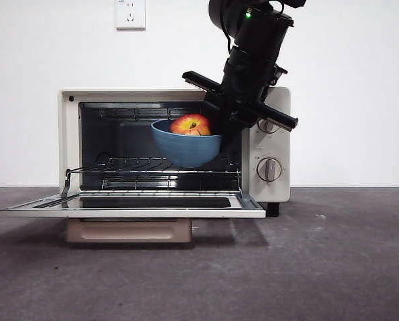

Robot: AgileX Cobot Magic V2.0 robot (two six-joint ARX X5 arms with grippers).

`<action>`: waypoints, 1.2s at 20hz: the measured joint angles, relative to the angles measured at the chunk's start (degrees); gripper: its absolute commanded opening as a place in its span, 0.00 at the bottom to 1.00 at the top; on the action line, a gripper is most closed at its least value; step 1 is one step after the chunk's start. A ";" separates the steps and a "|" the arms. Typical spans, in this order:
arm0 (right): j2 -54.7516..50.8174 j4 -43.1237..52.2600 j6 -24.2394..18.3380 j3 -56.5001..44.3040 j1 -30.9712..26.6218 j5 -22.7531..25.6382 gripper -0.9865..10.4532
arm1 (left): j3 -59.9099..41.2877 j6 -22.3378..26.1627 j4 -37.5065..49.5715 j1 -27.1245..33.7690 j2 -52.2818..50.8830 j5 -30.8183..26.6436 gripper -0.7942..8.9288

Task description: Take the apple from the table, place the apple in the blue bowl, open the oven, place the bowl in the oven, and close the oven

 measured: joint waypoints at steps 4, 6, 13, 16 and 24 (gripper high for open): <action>0.00 1.81 0.00 0.15 0.20 -0.24 0.21 | 0.00 0.15 0.00 0.00 0.00 0.00 0.09; 0.00 1.81 0.00 0.15 0.28 -0.28 0.21 | 0.00 0.15 0.00 0.00 0.00 0.00 0.09; -0.02 1.81 -1.44 0.15 0.28 -0.44 0.21 | 0.00 0.17 0.00 0.00 0.00 0.00 0.09; -0.28 1.79 -2.67 0.15 0.31 -0.66 0.21 | 0.00 0.17 0.00 0.00 0.00 0.00 0.09; -6.16 -0.70 -8.31 0.15 0.66 -3.30 0.21 | 0.00 0.52 0.20 0.00 0.02 -0.07 0.09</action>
